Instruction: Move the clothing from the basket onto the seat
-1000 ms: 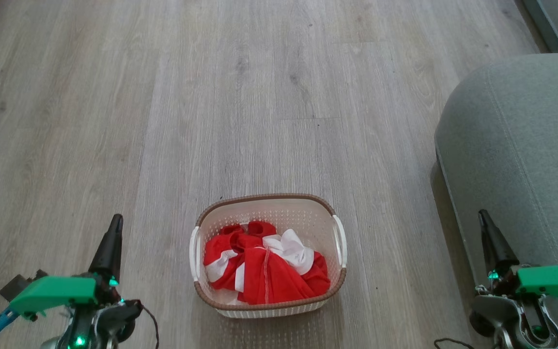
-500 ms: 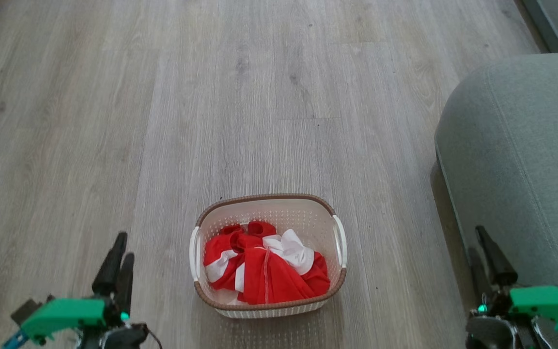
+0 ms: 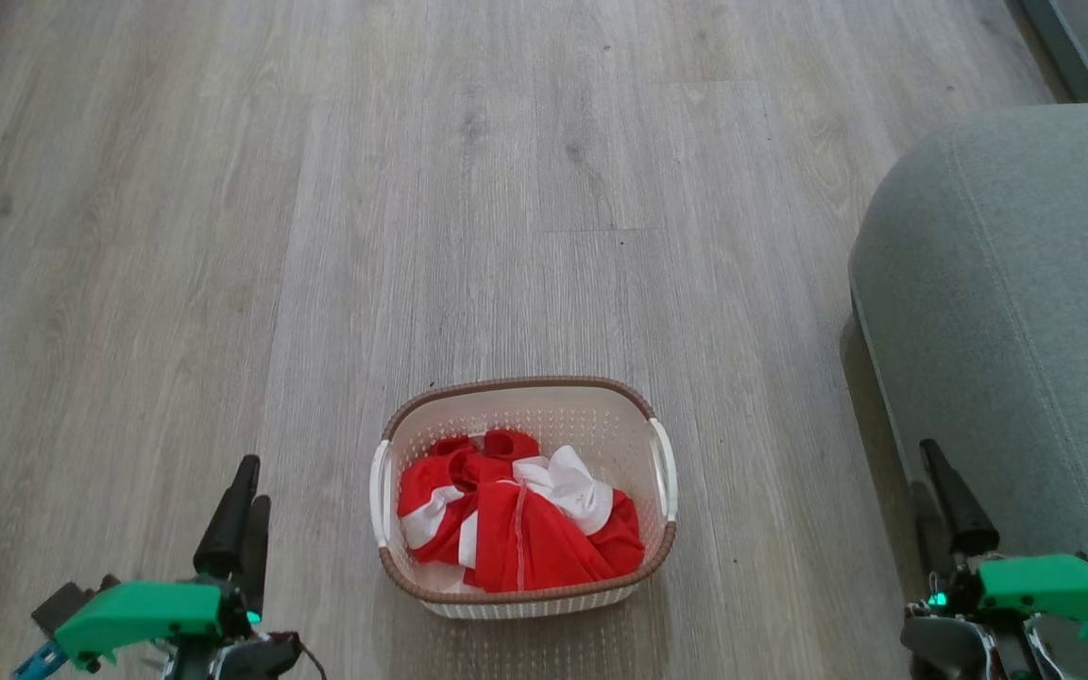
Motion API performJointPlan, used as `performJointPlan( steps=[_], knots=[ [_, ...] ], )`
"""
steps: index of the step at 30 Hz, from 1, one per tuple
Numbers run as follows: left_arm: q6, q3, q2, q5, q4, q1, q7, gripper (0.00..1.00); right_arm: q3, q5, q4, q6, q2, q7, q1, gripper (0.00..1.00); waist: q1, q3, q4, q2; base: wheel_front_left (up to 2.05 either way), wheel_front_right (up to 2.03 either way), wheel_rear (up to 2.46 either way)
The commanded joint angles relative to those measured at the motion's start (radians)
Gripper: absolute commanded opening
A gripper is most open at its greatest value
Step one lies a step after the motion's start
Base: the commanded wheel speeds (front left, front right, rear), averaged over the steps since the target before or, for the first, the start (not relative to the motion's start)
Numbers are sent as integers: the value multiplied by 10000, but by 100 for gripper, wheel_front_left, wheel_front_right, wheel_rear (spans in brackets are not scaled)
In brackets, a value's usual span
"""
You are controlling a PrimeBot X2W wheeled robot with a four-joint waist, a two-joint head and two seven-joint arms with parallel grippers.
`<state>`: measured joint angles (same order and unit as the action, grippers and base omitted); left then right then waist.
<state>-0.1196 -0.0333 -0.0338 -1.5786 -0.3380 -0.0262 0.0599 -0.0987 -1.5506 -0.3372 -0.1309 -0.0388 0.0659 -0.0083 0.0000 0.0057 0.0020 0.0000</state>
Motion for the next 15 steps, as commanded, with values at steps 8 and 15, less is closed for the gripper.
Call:
performJointPlan(
  steps=[8, 15],
  knots=[
    [-24, -59, -61, 1154, 230, -517, -299, 100, -12, 1466, 395, 0, -136, -335, -452, 100, 0, 17, 32, 0, 0, 0, 0],
    [-30, -119, -62, 2353, 207, -560, -503, 100, -70, 3072, 585, 0, -101, -541, -484, 100, 0, 46, 49, 0, 0, 0, 0]
  ],
)
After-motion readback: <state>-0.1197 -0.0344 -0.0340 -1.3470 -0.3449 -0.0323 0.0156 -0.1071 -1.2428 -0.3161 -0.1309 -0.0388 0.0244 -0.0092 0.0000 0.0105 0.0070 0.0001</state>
